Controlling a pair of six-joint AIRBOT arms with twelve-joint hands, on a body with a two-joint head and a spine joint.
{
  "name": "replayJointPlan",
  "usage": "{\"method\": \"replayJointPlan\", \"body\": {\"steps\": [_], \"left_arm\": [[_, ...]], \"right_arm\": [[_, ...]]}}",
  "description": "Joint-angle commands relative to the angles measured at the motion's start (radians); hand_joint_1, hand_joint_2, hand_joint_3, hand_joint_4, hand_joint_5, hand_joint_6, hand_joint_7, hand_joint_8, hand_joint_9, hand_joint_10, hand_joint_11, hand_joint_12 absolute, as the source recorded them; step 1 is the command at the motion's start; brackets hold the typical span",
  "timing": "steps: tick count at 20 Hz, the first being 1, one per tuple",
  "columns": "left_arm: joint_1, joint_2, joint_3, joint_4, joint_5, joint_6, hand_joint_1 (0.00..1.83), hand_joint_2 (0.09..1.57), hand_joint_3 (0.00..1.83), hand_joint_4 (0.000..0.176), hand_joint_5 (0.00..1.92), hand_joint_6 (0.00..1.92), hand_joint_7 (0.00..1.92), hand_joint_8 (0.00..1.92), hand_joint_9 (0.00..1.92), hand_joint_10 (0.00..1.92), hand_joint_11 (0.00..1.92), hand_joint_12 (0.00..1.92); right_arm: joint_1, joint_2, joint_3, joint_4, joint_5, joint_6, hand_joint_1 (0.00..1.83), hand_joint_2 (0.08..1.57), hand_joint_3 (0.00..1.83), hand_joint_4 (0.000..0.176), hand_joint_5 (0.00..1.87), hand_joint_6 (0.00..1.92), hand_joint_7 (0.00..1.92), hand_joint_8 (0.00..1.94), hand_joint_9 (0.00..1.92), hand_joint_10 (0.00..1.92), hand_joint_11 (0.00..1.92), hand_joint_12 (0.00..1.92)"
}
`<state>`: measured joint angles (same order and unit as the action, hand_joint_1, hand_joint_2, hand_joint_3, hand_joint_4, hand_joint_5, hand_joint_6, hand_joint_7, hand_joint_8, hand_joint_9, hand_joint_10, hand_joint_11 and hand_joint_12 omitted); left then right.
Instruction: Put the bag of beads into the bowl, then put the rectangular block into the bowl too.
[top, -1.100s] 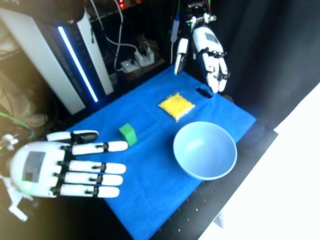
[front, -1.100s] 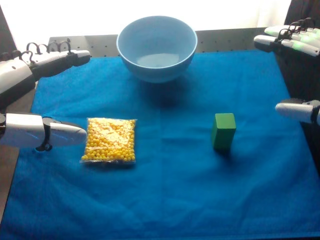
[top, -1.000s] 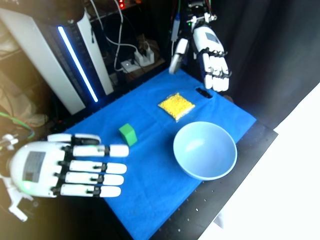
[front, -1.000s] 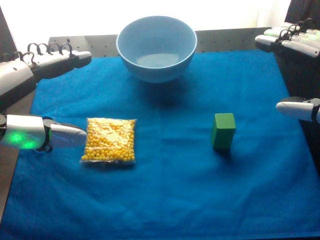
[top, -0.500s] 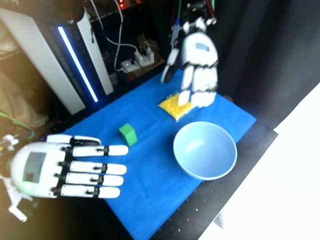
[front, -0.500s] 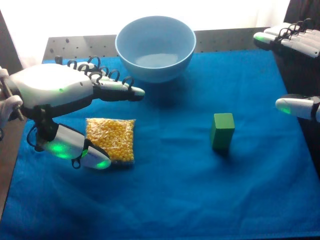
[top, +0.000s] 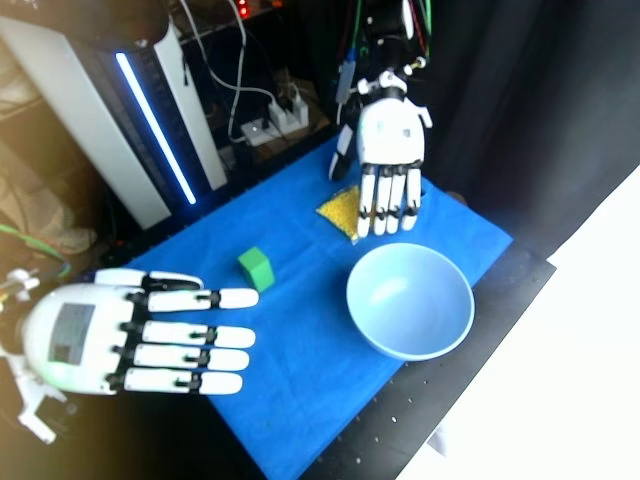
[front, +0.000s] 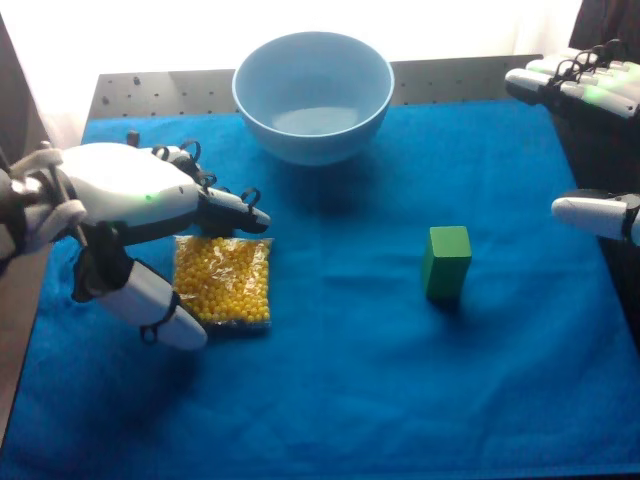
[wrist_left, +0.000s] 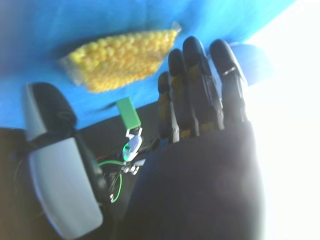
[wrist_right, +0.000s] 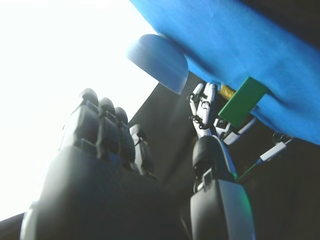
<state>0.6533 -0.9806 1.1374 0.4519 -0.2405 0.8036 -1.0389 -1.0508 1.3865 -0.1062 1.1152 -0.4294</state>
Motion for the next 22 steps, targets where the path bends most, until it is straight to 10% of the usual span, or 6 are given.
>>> {"method": "replayJointPlan", "body": {"steps": [1,5,8,9,10,22], "left_arm": [[-0.009,-0.014,0.008,-0.019,-0.055,0.018,0.83,0.81,0.0,0.075,0.4,0.01,0.59,0.0,0.56,0.0,0.0,0.71],[-0.006,-0.037,0.032,-0.068,-0.044,0.049,0.8,0.9,0.01,0.075,0.44,0.0,0.6,0.0,0.54,0.0,0.0,0.75],[0.003,-0.032,0.037,-0.103,-0.057,0.05,0.75,1.03,0.01,0.0,0.82,0.04,0.83,0.04,0.72,0.06,0.05,0.99],[0.009,-0.027,0.037,-0.127,-0.076,0.05,0.96,1.08,0.0,0.138,0.97,0.75,0.93,0.08,0.79,0.15,0.08,1.16],[0.014,-0.024,0.037,-0.146,-0.092,0.051,1.13,1.08,0.0,0.0,1.03,0.83,0.99,0.52,0.63,1.02,0.15,1.63],[-0.197,0.058,0.026,-0.169,-0.329,0.056,1.17,1.08,0.0,0.0,1.05,0.87,0.74,1.61,0.72,1.85,0.74,1.92]], "right_arm": [[0.011,0.0,0.005,0.031,0.114,0.004,0.52,1.28,0.0,0.122,0.02,0.0,0.07,0.0,0.09,0.01,0.03,0.02],[0.011,-0.001,0.005,0.03,0.114,0.004,0.48,1.28,0.0,0.111,0.03,0.0,0.08,0.01,0.1,0.01,0.04,0.02],[0.011,-0.001,0.006,0.03,0.113,0.004,0.5,1.29,0.0,0.105,0.03,0.0,0.07,0.0,0.09,0.0,0.03,0.02],[0.011,-0.001,0.006,0.03,0.112,0.004,0.5,1.3,0.0,0.099,0.04,0.0,0.07,0.0,0.09,0.0,0.03,0.02],[0.011,-0.002,0.007,0.03,0.112,0.004,0.49,1.29,0.0,0.103,0.04,0.0,0.07,0.0,0.08,0.0,0.01,0.02],[0.011,-0.012,0.017,0.03,0.105,0.004,0.45,1.31,0.0,0.109,0.04,0.0,0.07,0.0,0.1,0.01,0.03,0.05]]}}
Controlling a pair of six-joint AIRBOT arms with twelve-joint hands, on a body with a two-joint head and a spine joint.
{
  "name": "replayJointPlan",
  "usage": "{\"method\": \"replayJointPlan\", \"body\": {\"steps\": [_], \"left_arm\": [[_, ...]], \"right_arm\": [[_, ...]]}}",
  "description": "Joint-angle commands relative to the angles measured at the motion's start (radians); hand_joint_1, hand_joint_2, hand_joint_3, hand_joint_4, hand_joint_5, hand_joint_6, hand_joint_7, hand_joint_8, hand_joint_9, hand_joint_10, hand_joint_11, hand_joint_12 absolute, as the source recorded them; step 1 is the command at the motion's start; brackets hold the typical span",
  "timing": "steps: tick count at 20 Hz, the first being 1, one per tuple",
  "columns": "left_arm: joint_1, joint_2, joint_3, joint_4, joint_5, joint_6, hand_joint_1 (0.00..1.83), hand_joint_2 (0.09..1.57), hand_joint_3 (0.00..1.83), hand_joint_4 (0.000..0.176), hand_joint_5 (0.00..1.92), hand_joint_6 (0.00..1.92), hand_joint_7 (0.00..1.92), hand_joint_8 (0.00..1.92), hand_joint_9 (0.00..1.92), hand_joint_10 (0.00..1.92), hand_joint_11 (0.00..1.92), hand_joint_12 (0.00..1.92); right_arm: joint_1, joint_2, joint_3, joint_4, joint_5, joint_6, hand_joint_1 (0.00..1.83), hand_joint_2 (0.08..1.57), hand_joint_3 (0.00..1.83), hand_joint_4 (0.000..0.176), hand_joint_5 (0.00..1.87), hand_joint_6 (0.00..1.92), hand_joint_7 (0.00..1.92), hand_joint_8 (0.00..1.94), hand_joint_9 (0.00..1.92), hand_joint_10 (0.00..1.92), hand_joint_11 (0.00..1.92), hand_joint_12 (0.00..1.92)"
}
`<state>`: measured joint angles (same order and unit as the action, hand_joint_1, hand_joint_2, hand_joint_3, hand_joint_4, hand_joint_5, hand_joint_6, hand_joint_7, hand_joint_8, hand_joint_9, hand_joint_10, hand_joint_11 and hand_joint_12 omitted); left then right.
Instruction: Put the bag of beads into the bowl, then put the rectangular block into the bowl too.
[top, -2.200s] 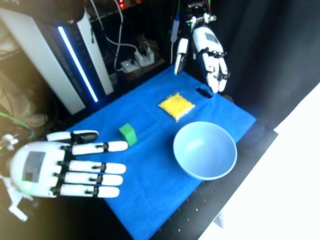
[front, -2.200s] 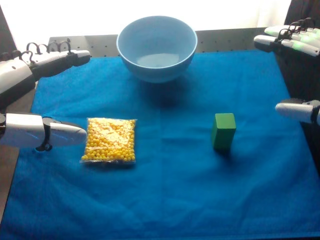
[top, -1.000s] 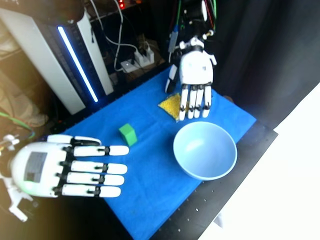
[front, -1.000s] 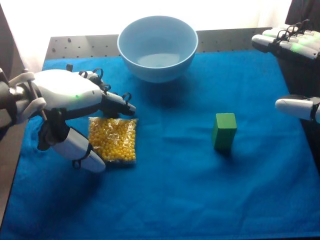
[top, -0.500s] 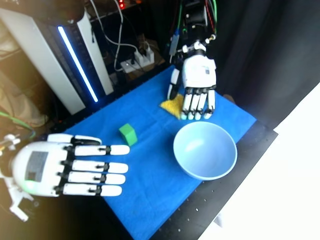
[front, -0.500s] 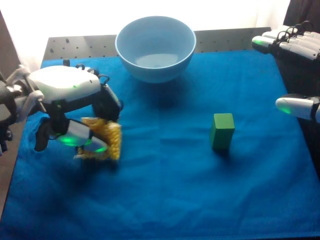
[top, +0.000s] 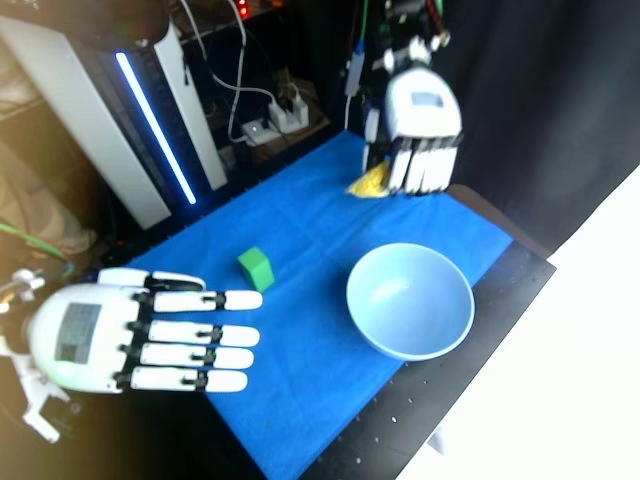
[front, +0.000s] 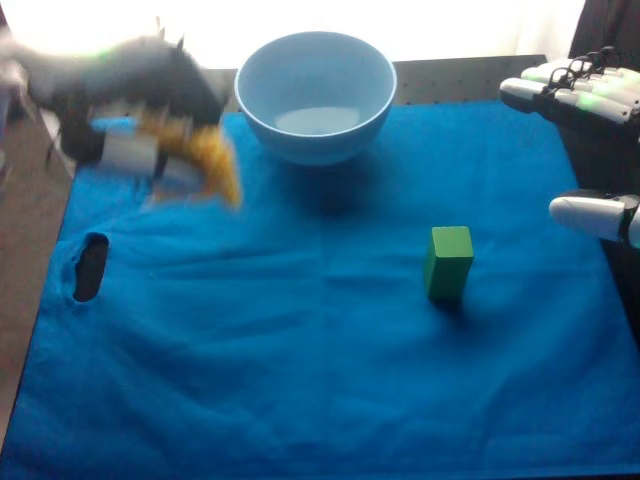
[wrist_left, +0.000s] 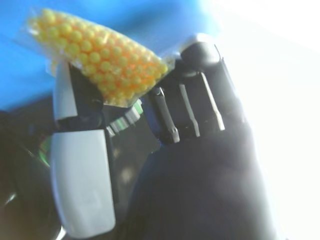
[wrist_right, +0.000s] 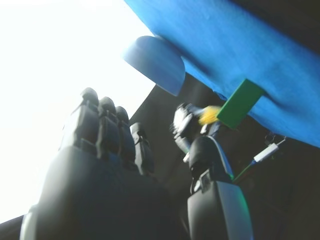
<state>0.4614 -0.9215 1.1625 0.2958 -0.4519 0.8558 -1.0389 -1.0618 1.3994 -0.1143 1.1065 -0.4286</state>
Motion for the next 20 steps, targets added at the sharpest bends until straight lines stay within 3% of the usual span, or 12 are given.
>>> {"method": "replayJointPlan", "body": {"steps": [1,2,3,7,10,11,13,14,15,16,17,20], "left_arm": [[-0.033,-0.015,0.013,-0.035,-0.124,0.026,1.17,1.09,0.0,0.0,1.02,0.91,0.7,1.71,0.69,1.91,0.71,1.92],[-0.057,-0.029,0.021,-0.067,-0.127,0.075,1.23,1.14,0.0,0.0,0.99,0.79,0.86,1.49,0.76,1.67,0.71,1.92],[-0.082,-0.058,0.038,-0.109,-0.127,0.128,1.18,1.1,0.0,0.0,1.01,0.88,0.93,1.57,0.94,1.84,0.97,1.92],[-0.118,-0.188,0.151,-0.157,-0.096,0.136,1.15,1.1,0.0,0.0,1.02,0.91,0.89,1.63,0.97,1.9,1.01,1.92],[-0.138,-0.296,0.264,-0.203,-0.049,0.136,1.16,1.1,0.0,0.0,1.01,0.91,0.92,1.4,0.9,1.7,0.88,1.92],[-0.15,-0.334,0.311,-0.219,-0.028,0.136,1.16,1.1,0.0,0.0,1.01,0.92,1.0,1.07,0.96,1.43,0.84,1.86],[-0.173,-0.399,0.39,-0.235,0.024,0.137,1.24,1.11,0.0,0.0,0.94,0.89,1.04,1.08,0.95,1.24,0.82,1.74],[-0.182,-0.422,0.418,-0.234,0.049,0.137,0.92,1.07,0.0,0.0,0.77,0.45,0.89,0.66,0.86,0.95,0.69,1.55],[-0.188,-0.43,0.429,-0.226,0.064,0.137,0.92,1.07,0.0,0.0,0.77,0.45,0.89,0.66,0.86,0.95,0.69,1.55],[-0.194,-0.432,0.432,-0.216,0.073,0.139,0.8,1.01,0.0,0.002,0.75,0.05,0.86,0.3,0.78,0.77,0.54,1.44],[-0.199,-0.431,0.43,-0.215,0.079,0.152,0.75,0.99,0.0,0.054,0.66,0.01,0.78,0.19,0.63,0.69,0.25,1.52],[-0.2,-0.409,0.404,-0.219,0.074,0.178,0.73,0.98,0.0,0.094,0.47,0.0,0.61,0.01,0.54,0.33,0.04,1.39]], "right_arm": [[0.011,-0.004,0.007,0.038,0.114,0.003,0.46,1.33,0.01,0.108,0.04,0.0,0.07,0.0,0.09,0.01,0.03,0.05],[0.011,-0.007,0.01,0.038,0.114,0.003,0.53,1.35,0.01,0.099,0.04,0.0,0.09,0.01,0.12,0.01,0.04,0.07],[0.011,-0.01,0.013,0.037,0.114,0.003,0.55,1.36,0.0,0.098,0.05,0.0,0.08,0.0,0.12,0.01,0.04,0.08],[0.011,-0.017,0.022,0.034,0.114,0.003,0.53,1.36,0.0,0.102,0.04,0.0,0.06,0.0,0.1,0.0,0.0,0.14],[0.027,-0.032,0.033,0.014,0.114,0.003,0.49,1.35,0.0,0.1,0.05,0.0,0.07,0.0,0.1,0.0,0.0,0.16],[0.033,-0.04,0.04,0.007,0.114,0.003,0.51,1.35,0.0,0.095,0.04,0.0,0.06,0.0,0.09,0.0,0.0,0.04],[0.043,-0.051,0.049,-0.007,0.114,0.003,0.52,1.36,0.0,0.09,0.04,0.0,0.05,0.0,0.07,0.0,0.0,0.01],[0.048,-0.055,0.052,-0.011,0.114,0.003,0.47,1.34,0.0,0.098,0.04,0.0,0.05,0.0,0.09,0.01,0.02,0.01],[0.051,-0.057,0.053,-0.014,0.114,0.003,0.47,1.34,0.0,0.098,0.04,0.0,0.05,0.0,0.09,0.01,0.02,0.01],[0.056,-0.059,0.054,-0.018,0.114,0.003,0.48,1.33,0.0,0.09,0.04,0.0,0.06,0.0,0.06,0.0,0.0,0.0],[0.059,-0.061,0.054,-0.022,0.114,0.003,0.49,1.32,0.0,0.085,0.05,0.0,0.09,0.01,0.06,0.0,0.0,0.0],[0.059,-0.06,0.052,-0.022,0.114,0.003,0.53,1.31,0.0,0.075,0.07,0.01,0.12,0.01,0.06,0.0,0.0,0.0]]}}
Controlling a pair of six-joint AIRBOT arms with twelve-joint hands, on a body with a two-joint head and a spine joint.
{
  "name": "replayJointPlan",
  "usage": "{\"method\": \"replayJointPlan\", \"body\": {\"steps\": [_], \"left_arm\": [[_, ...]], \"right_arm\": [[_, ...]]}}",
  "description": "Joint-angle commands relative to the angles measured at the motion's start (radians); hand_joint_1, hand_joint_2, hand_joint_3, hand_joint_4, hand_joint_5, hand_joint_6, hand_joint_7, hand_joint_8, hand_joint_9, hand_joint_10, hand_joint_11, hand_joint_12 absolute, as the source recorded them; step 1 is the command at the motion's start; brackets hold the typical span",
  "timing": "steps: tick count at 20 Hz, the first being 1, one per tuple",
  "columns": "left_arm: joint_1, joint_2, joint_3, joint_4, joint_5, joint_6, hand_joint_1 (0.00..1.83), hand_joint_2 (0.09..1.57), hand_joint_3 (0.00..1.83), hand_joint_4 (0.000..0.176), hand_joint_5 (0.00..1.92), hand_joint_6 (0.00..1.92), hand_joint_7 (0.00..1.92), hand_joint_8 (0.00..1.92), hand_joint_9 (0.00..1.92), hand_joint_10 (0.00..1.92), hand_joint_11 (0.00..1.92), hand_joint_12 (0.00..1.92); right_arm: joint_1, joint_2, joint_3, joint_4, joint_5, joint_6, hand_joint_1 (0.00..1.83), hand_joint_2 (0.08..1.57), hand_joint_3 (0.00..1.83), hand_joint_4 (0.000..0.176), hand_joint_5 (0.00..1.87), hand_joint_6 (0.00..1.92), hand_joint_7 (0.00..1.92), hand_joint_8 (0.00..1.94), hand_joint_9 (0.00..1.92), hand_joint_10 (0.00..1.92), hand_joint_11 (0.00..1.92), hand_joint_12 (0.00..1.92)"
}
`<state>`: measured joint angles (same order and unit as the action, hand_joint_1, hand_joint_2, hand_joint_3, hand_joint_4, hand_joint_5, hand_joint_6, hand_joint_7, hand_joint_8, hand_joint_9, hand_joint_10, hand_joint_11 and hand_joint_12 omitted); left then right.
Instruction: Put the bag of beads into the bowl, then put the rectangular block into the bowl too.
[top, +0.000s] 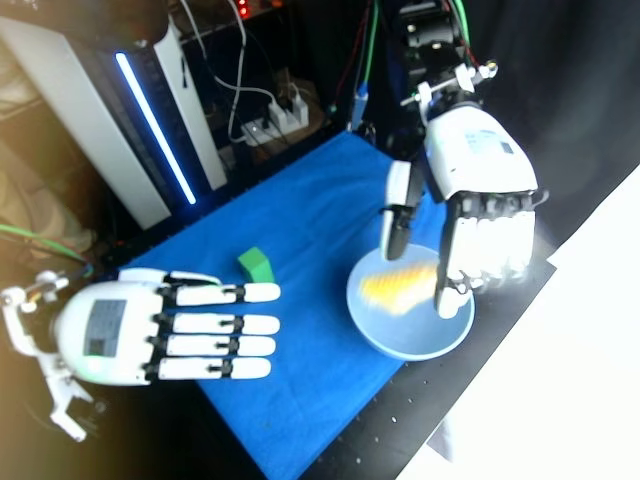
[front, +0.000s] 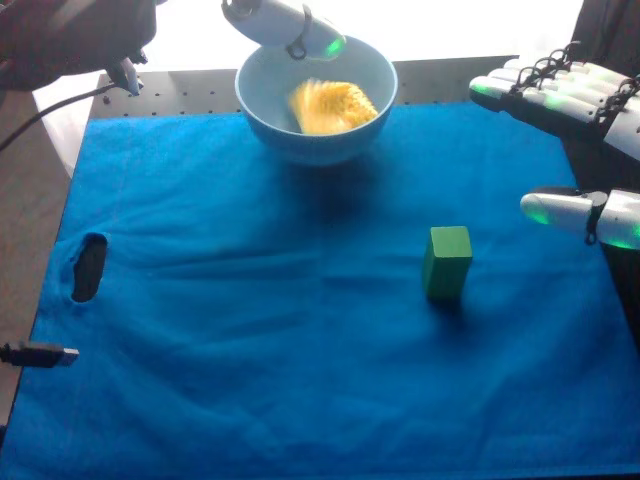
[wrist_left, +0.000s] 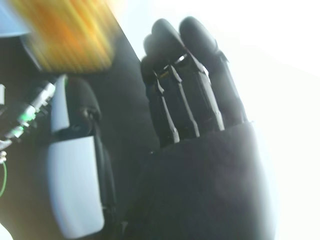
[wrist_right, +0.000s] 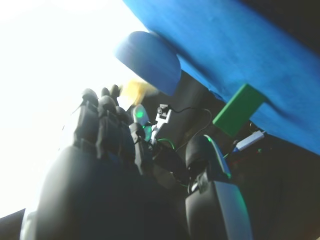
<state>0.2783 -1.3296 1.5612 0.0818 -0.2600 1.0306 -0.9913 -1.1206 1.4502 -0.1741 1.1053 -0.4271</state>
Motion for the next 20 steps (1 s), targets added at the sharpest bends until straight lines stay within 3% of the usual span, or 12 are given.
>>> {"method": "replayJointPlan", "body": {"steps": [1,6,7,8,9,12,13,14,15,17,18,20], "left_arm": [[-0.009,0.018,-0.014,-0.007,-0.125,0.008,0.73,0.97,0.0,0.151,0.34,0.0,0.43,0.0,0.45,0.07,0.0,1.09],[0.085,0.188,-0.186,-0.006,-0.236,0.01,0.63,0.99,0.0,0.174,0.28,0.0,0.36,0.0,0.36,0.0,0.0,0.97],[0.107,0.234,-0.232,0.0,-0.267,0.01,0.7,1.0,0.0,0.175,0.26,0.0,0.33,0.0,0.31,0.0,0.0,0.95],[0.146,0.294,-0.292,0.0,-0.309,0.01,0.71,1.0,0.0,0.166,0.25,0.0,0.31,0.0,0.29,0.0,0.0,0.89],[0.176,0.338,-0.335,-0.002,-0.351,0.01,0.68,1.0,0.0,0.16,0.24,0.0,0.31,0.0,0.29,0.0,0.0,0.92],[0.309,0.486,-0.488,-0.022,-0.489,0.01,0.76,0.97,0.0,0.129,0.26,0.01,0.3,0.0,0.27,0.0,0.0,0.98],[0.349,0.518,-0.524,-0.031,-0.525,0.01,0.86,0.98,0.0,0.058,0.28,0.01,0.24,0.0,0.19,0.0,0.0,0.59],[0.39,0.544,-0.553,-0.044,-0.566,0.01,0.83,0.98,0.0,0.074,0.27,0.0,0.22,0.0,0.18,0.0,0.0,0.62],[0.434,0.574,-0.588,-0.063,-0.614,0.01,0.78,0.97,0.0,0.068,0.27,0.0,0.24,0.0,0.23,0.01,0.0,0.79],[0.484,0.596,-0.618,-0.09,-0.663,0.01,0.74,0.97,0.0,0.072,0.27,0.0,0.24,0.0,0.22,0.0,0.0,0.88],[0.499,0.599,-0.625,-0.1,-0.677,0.01,0.78,0.97,0.0,0.052,0.28,0.0,0.25,0.0,0.21,0.0,0.0,0.81],[0.522,0.598,-0.632,-0.12,-0.694,0.01,0.78,0.97,0.0,0.05,0.28,0.0,0.26,0.0,0.21,0.0,0.0,0.79]], "right_arm": [[0.012,-0.001,-0.001,0.037,0.115,0.001,0.54,1.28,0.0,0.092,0.08,0.01,0.09,0.01,0.07,0.01,0.0,0.0],[0.012,0.011,-0.045,-0.001,0.116,0.001,0.6,1.22,0.0,0.1,0.1,0.0,0.13,0.0,0.11,0.01,0.06,0.04],[0.015,0.025,-0.059,-0.014,0.117,0.001,0.62,1.22,0.0,0.071,0.08,0.0,0.05,0.0,0.07,0.0,0.03,0.03],[0.018,0.042,-0.077,-0.029,0.121,0.001,0.64,1.21,0.0,0.074,0.09,0.0,0.04,0.0,0.05,0.0,0.0,0.02],[0.018,0.051,-0.087,-0.036,0.127,0.001,0.64,1.2,0.0,0.102,0.09,0.0,0.09,0.02,0.03,0.0,0.0,0.0],[0.023,0.07,-0.115,-0.06,0.147,0.001,0.67,1.17,0.0,0.081,0.08,0.0,0.14,0.01,0.06,0.0,0.0,0.0],[0.028,0.071,-0.12,-0.071,0.148,0.001,0.69,1.08,0.0,0.061,0.09,0.0,0.15,0.0,0.09,0.01,0.1,0.05],[0.031,0.071,-0.125,-0.079,0.148,0.001,0.68,1.07,0.0,0.048,0.08,0.0,0.15,0.0,0.1,0.01,0.13,0.07],[0.033,0.07,-0.129,-0.086,0.148,0.001,0.71,1.06,0.0,0.033,0.09,0.0,0.15,0.0,0.12,0.01,0.17,0.09],[0.033,0.057,-0.13,-0.09,0.147,0.001,0.73,1.03,0.0,0.041,0.11,0.01,0.13,0.0,0.1,0.0,0.15,0.08],[0.033,0.046,-0.128,-0.092,0.147,0.001,0.73,0.99,0.0,0.032,0.15,0.01,0.16,0.0,0.12,0.0,0.16,0.09],[0.034,0.025,-0.12,-0.096,0.143,0.001,0.74,0.97,0.0,0.04,0.16,0.01,0.15,0.0,0.12,0.0,0.16,0.09]]}}
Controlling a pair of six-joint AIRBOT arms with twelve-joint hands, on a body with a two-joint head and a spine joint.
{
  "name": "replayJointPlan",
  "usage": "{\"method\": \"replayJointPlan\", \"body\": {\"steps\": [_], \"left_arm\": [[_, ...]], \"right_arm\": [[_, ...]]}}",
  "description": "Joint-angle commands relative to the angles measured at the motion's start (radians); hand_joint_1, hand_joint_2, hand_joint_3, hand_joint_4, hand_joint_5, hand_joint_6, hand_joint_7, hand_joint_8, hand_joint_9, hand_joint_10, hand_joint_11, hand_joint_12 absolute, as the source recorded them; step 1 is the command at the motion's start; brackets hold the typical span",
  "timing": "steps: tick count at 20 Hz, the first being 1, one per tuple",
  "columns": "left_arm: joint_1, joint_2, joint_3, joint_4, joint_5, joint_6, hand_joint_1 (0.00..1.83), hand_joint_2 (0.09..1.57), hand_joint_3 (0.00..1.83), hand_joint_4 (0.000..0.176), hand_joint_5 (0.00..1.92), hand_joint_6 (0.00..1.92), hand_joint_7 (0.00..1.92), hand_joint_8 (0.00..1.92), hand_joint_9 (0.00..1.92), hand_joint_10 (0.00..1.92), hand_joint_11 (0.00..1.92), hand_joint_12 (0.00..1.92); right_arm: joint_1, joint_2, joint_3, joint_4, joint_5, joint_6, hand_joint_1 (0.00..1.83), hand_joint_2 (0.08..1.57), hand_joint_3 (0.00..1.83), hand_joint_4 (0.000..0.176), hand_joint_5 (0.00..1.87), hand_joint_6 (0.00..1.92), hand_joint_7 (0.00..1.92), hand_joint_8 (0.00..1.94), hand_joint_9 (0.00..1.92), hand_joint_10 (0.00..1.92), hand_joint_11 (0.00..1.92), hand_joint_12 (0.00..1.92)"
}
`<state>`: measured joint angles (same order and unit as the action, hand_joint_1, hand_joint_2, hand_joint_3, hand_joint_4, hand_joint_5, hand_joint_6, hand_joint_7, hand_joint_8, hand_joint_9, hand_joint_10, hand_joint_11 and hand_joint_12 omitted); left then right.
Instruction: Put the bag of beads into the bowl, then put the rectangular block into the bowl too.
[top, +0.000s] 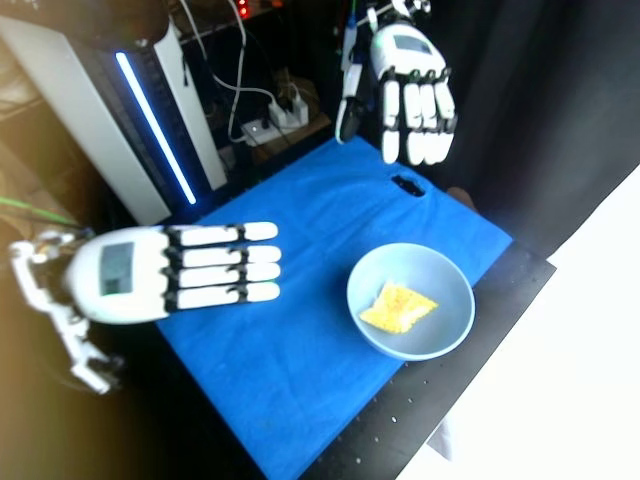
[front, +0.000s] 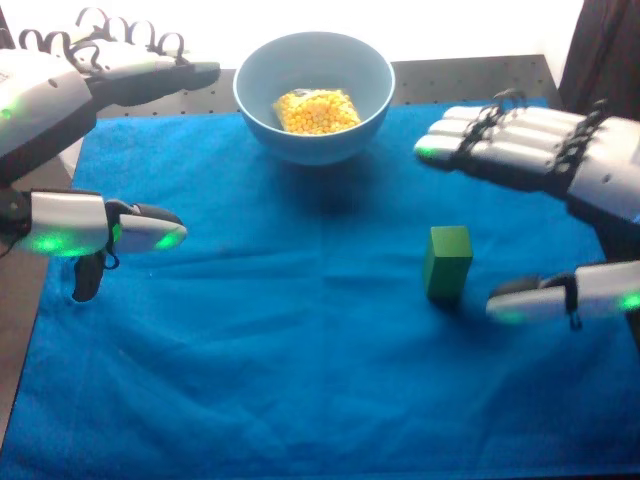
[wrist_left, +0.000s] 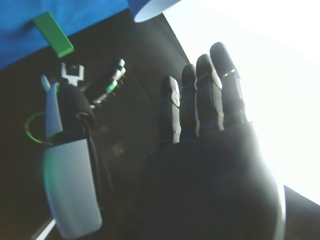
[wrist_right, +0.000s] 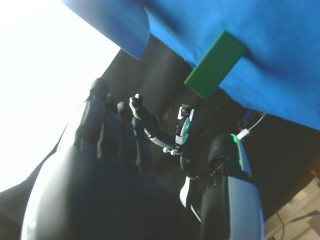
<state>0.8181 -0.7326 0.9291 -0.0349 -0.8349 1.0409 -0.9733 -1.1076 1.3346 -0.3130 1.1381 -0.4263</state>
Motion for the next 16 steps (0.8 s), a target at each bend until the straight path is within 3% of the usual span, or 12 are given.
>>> {"method": "replayJointPlan", "body": {"steps": [1,2,3,4,7,9,10,11,12,13,14,16], "left_arm": [[-0.001,-0.001,-0.004,-0.019,-0.126,0.0,0.82,0.98,0.0,0.039,0.29,0.0,0.28,0.01,0.24,0.01,0.0,0.79],[0.012,-0.002,-0.008,-0.027,-0.133,0.0,0.82,0.98,0.0,0.039,0.29,0.0,0.28,0.01,0.24,0.01,0.0,0.79],[0.024,-0.003,-0.011,-0.035,-0.14,-0.001,0.86,0.96,0.0,0.014,0.31,0.01,0.31,0.01,0.28,0.02,0.0,0.85],[0.044,-0.005,-0.014,-0.051,-0.155,-0.002,0.86,0.96,0.0,0.013,0.32,0.01,0.33,0.01,0.29,0.02,0.0,0.9],[0.073,-0.013,-0.015,-0.066,-0.172,-0.017,0.83,0.94,0.0,0.034,0.32,0.0,0.31,0.0,0.25,0.0,0.0,0.86],[0.076,-0.019,-0.014,-0.067,-0.171,-0.02,0.8,0.95,0.0,0.034,0.31,0.0,0.3,0.0,0.24,0.0,0.0,0.81],[0.077,-0.021,-0.014,-0.068,-0.171,-0.021,0.81,0.96,0.0,0.038,0.3,0.0,0.28,0.0,0.22,0.0,0.0,0.74],[0.078,-0.023,-0.014,-0.068,-0.17,-0.022,0.8,0.97,0.0,0.03,0.3,0.0,0.29,0.0,0.24,0.01,0.0,0.8],[0.08,-0.026,-0.014,-0.069,-0.169,-0.023,0.8,0.97,0.01,0.032,0.29,0.0,0.29,0.0,0.24,0.01,0.0,0.81],[0.084,-0.028,-0.014,-0.071,-0.168,-0.024,0.79,0.98,0.01,0.047,0.28,0.0,0.29,0.0,0.24,0.01,0.0,0.78],[0.086,-0.028,-0.014,-0.072,-0.167,-0.025,0.77,0.98,0.0,0.063,0.27,0.0,0.29,0.0,0.25,0.0,0.0,0.76],[0.093,-0.03,-0.014,-0.076,-0.168,-0.03,0.78,0.99,0.0,0.062,0.26,0.0,0.27,0.0,0.24,0.0,0.0,0.72]], "right_arm": [[0.021,-0.004,0.004,0.037,0.099,0.0,0.76,0.98,0.0,0.061,0.16,0.0,0.14,0.0,0.12,0.0,0.14,0.08],[0.029,-0.015,0.012,0.03,0.09,0.0,0.76,0.98,0.0,0.061,0.16,0.0,0.14,0.0,0.12,0.0,0.14,0.08],[0.037,-0.026,0.018,0.024,0.077,0.0,0.82,1.0,0.0,0.06,0.18,0.01,0.16,0.01,0.14,0.01,0.17,0.09],[0.049,-0.049,0.034,0.011,0.054,0.0,0.82,1.0,0.0,0.072,0.18,0.01,0.16,0.01,0.14,0.0,0.16,0.08],[0.064,-0.095,0.076,-0.016,0.014,0.0,0.81,1.01,0.0,0.065,0.2,0.0,0.23,0.01,0.21,0.01,0.15,0.08],[0.07,-0.12,0.102,-0.032,-0.005,0.0,0.72,1.01,0.0,0.064,0.23,0.01,0.27,0.01,0.25,0.02,0.21,0.12],[0.073,-0.127,0.108,-0.038,-0.015,0.0,0.71,1.01,0.0,0.055,0.29,0.01,0.33,0.01,0.29,0.01,0.24,0.15],[0.074,-0.129,0.11,-0.041,-0.019,0.0,0.75,1.01,0.0,0.027,0.36,0.01,0.41,0.01,0.38,0.01,0.31,0.21],[0.075,-0.131,0.112,-0.043,-0.024,0.0,0.77,1.01,0.0,0.015,0.4,0.01,0.47,0.01,0.45,0.0,0.31,0.34],[0.077,-0.131,0.115,-0.044,-0.026,0.0,0.81,1.0,0.0,0.0,0.47,0.01,0.54,0.01,0.52,0.0,0.3,0.55],[0.077,-0.131,0.116,-0.044,-0.027,0.0,0.84,1.0,0.0,0.002,0.53,0.0,0.61,0.0,0.58,0.01,0.24,0.83],[0.079,-0.134,0.118,-0.044,-0.029,0.0,0.84,1.0,0.0,0.0,0.59,0.0,0.66,0.0,0.67,0.02,0.24,1.04]]}}
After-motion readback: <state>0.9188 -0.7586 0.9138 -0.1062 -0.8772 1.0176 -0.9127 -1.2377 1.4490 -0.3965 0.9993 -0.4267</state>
